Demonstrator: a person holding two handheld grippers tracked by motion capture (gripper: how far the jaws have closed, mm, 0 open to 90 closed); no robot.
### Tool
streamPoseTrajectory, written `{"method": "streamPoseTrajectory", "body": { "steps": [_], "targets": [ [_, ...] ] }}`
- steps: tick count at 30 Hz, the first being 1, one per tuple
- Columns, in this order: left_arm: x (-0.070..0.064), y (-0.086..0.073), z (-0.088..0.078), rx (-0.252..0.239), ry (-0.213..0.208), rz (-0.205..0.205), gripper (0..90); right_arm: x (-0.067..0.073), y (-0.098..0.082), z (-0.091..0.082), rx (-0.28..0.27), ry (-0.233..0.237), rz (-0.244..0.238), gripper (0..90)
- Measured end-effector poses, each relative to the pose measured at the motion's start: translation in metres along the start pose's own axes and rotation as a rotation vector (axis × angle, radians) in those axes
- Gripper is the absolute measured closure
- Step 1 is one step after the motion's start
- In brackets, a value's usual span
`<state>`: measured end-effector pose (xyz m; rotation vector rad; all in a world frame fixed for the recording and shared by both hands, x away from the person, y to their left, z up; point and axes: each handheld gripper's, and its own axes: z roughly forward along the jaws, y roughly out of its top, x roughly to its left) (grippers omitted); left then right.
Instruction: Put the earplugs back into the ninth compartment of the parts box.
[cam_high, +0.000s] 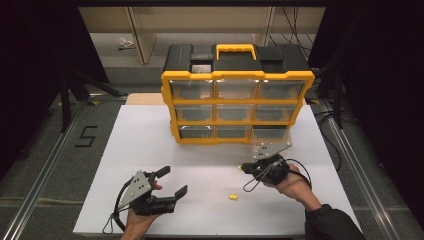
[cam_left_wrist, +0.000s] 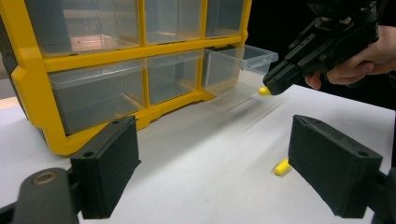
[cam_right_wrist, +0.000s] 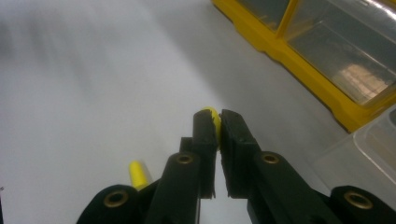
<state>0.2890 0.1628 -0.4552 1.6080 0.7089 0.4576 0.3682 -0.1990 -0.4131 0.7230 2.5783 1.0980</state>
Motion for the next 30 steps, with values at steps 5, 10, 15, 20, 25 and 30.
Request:
{"method": "streamPoseTrajectory", "body": {
  "steps": [5, 10, 15, 20, 25, 30],
  "targets": [
    [0.0, 0.0, 0.0, -0.002, 0.001, -0.001, 16.0, 0.001, 0.003, 0.001, -0.003, 0.0, -0.008, 85.3],
    [0.0, 0.0, -0.001, -0.004, 0.002, 0.001, 16.0, 0.0, 0.009, -0.002, -0.021, -0.01, -0.012, 85.3],
    [0.0, 0.0, 0.0, -0.004, 0.001, 0.004, 16.0, -0.002, 0.013, -0.005, -0.041, -0.02, -0.011, 85.3],
    [0.0, 0.0, -0.001, -0.004, 0.002, 0.003, 16.0, -0.008, 0.016, -0.012, -0.074, -0.048, 0.004, 85.2],
    [0.0, 0.0, -0.001, -0.004, 0.002, 0.004, 16.0, -0.018, 0.018, -0.023, -0.124, -0.095, 0.039, 85.0],
    [0.0, 0.0, -0.001, -0.008, 0.001, 0.005, 16.0, -0.028, 0.017, -0.029, -0.152, -0.152, 0.085, 85.0]
  ]
}}
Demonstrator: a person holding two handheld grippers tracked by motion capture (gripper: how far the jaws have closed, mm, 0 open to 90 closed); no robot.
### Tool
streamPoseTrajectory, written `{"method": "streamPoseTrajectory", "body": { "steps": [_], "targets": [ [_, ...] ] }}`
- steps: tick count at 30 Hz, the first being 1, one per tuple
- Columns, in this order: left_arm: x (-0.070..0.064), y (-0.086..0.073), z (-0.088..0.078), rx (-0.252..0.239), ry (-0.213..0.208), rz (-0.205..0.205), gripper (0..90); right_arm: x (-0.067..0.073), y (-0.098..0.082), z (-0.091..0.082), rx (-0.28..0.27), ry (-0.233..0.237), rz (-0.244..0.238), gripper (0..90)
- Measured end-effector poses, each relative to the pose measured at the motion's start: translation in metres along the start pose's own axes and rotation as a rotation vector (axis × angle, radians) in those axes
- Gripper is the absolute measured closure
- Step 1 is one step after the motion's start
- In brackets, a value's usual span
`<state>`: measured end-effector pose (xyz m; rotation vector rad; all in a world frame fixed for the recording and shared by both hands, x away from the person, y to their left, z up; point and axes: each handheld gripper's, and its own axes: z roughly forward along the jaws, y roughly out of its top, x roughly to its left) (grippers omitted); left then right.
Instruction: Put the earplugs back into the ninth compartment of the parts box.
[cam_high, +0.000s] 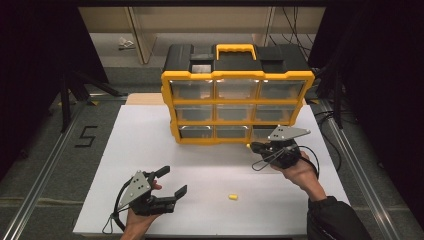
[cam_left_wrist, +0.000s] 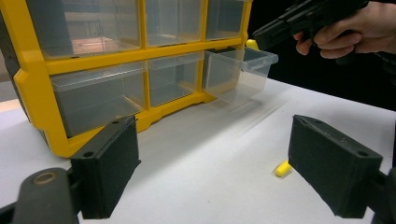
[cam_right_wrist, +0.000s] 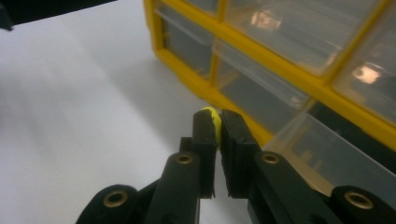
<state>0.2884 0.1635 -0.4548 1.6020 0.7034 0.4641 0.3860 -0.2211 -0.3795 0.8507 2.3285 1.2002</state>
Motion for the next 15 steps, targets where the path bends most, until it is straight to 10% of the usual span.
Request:
{"method": "streamPoseTrajectory", "body": {
  "steps": [15],
  "targets": [
    [0.001, 0.0, -0.001, -0.008, 0.008, 0.0, 15.7, -0.031, -0.005, 0.002, 0.0, -0.162, 0.126, 84.8]
  ]
}}
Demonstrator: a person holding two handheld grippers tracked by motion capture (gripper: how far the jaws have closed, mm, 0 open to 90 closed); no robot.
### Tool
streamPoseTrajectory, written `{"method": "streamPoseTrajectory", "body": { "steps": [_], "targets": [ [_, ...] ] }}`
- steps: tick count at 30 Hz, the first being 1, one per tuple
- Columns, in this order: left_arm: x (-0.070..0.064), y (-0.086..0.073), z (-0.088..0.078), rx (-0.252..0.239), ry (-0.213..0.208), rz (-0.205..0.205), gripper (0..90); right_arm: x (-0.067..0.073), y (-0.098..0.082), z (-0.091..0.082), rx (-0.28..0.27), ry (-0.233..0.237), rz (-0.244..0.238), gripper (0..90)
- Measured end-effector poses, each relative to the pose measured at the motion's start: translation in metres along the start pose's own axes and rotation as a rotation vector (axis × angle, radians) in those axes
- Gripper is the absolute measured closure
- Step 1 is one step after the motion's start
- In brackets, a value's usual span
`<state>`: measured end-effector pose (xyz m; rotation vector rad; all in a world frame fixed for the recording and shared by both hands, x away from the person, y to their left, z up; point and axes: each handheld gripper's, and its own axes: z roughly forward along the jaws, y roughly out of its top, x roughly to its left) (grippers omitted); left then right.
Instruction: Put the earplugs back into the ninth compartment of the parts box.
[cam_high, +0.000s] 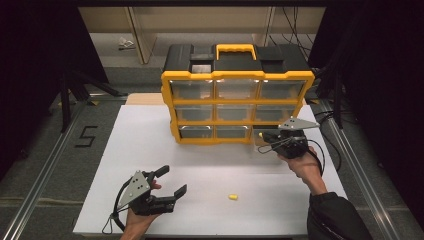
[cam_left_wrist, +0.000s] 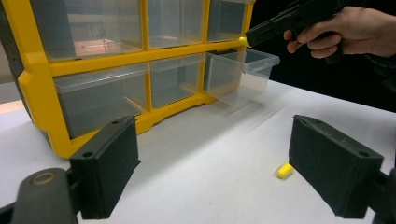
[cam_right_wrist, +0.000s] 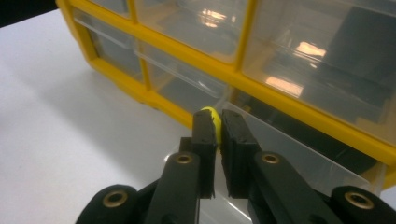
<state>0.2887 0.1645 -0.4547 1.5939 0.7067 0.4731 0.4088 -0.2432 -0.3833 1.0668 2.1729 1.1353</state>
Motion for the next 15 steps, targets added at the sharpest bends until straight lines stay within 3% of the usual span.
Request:
{"method": "streamPoseTrajectory", "body": {
  "steps": [10, 15],
  "targets": [
    [0.0, 0.0, 0.0, -0.002, 0.001, 0.0, 15.6, -0.006, -0.001, 0.012, 0.029, -0.031, 0.023, 83.2],
    [0.0, 0.0, 0.0, -0.002, 0.001, 0.0, 15.6, -0.007, 0.0, 0.013, 0.024, -0.033, 0.037, 73.4]
  ]
}}
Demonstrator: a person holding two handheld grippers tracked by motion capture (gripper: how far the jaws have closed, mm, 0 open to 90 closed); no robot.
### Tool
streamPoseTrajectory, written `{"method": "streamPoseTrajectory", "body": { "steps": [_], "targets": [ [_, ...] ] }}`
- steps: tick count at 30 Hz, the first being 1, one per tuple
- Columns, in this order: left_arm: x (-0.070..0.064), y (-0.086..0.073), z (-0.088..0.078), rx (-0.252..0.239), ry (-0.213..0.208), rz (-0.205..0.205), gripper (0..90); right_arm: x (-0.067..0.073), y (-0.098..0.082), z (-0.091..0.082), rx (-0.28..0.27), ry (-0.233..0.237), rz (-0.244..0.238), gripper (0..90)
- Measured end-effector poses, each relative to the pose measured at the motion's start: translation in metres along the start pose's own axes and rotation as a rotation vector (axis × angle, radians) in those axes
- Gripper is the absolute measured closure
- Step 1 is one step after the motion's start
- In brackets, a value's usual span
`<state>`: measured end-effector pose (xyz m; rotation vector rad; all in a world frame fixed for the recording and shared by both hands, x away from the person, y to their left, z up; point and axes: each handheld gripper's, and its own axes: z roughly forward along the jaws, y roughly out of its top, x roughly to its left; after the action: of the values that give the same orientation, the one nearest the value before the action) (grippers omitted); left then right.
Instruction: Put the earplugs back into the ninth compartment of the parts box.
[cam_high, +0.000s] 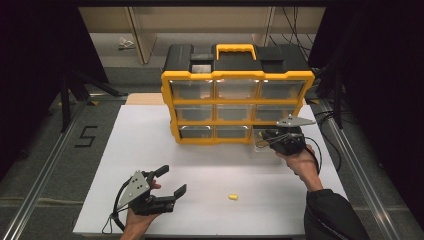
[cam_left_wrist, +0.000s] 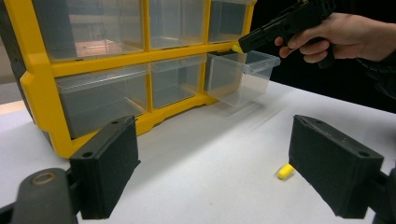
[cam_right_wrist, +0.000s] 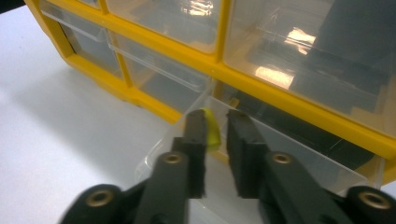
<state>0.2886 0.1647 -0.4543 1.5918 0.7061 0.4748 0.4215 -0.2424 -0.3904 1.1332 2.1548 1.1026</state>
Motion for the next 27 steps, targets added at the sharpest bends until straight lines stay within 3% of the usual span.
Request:
{"method": "streamPoseTrajectory", "body": {
  "steps": [14, 18, 27],
  "targets": [
    [0.0, 0.0, 0.0, 0.001, 0.001, 0.0, 15.6, 0.007, 0.006, -0.008, -0.03, 0.018, 0.004, 43.1],
    [0.0, 0.0, 0.0, 0.003, 0.003, -0.002, 15.6, 0.02, 0.009, -0.014, -0.058, 0.081, -0.021, 35.7],
    [0.0, 0.0, 0.0, 0.003, 0.001, -0.003, 15.6, 0.06, 0.015, -0.025, -0.085, 0.218, -0.108, 27.8]
  ]
}}
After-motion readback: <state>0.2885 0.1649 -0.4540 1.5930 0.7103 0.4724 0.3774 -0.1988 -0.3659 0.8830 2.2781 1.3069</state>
